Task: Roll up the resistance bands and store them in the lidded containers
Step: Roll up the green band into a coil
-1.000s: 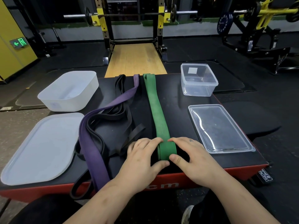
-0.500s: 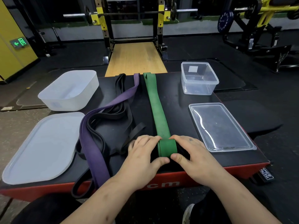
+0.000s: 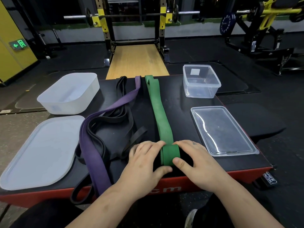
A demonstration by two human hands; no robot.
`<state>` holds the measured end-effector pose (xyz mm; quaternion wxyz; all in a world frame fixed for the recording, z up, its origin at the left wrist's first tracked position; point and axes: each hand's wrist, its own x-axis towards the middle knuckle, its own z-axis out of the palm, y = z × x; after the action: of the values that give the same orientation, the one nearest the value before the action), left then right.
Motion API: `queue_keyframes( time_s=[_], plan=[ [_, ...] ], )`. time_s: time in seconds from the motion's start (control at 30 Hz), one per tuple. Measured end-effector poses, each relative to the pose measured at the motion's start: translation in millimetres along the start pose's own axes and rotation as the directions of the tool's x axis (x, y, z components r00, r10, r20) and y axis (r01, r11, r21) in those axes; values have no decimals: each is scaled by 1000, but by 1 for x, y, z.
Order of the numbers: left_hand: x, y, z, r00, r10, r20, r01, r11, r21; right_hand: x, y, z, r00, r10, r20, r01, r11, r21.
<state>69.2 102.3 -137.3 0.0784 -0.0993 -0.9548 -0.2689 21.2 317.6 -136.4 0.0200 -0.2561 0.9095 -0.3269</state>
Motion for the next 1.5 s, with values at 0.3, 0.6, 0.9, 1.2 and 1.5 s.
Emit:
queue_keyframes(
  time_s=[0.3,0.6,0.9,1.2,1.5],
  plan=[
    [6,1,-1,999,-38,34,36,999,38,2,-3,-2,1000,21,-3,-21,1000,-15],
    [3,-3,1,1000,-12,11,12,1000,-10,-1,4,0,999,40,16,-40,999,19],
    [5,-1,-2,998,-39,40,39,999,-6,-4,5,-4,998,1,67,-2,1000,26],
    [7,1,-8,994,-43,101,43,999,-1,0,6,-2,998,11,58,-12,1000,28],
    [6,2,-10,995,-62,83,63,998,-20,1,7,-4,997,18,76,-22,998,64]
  ],
)
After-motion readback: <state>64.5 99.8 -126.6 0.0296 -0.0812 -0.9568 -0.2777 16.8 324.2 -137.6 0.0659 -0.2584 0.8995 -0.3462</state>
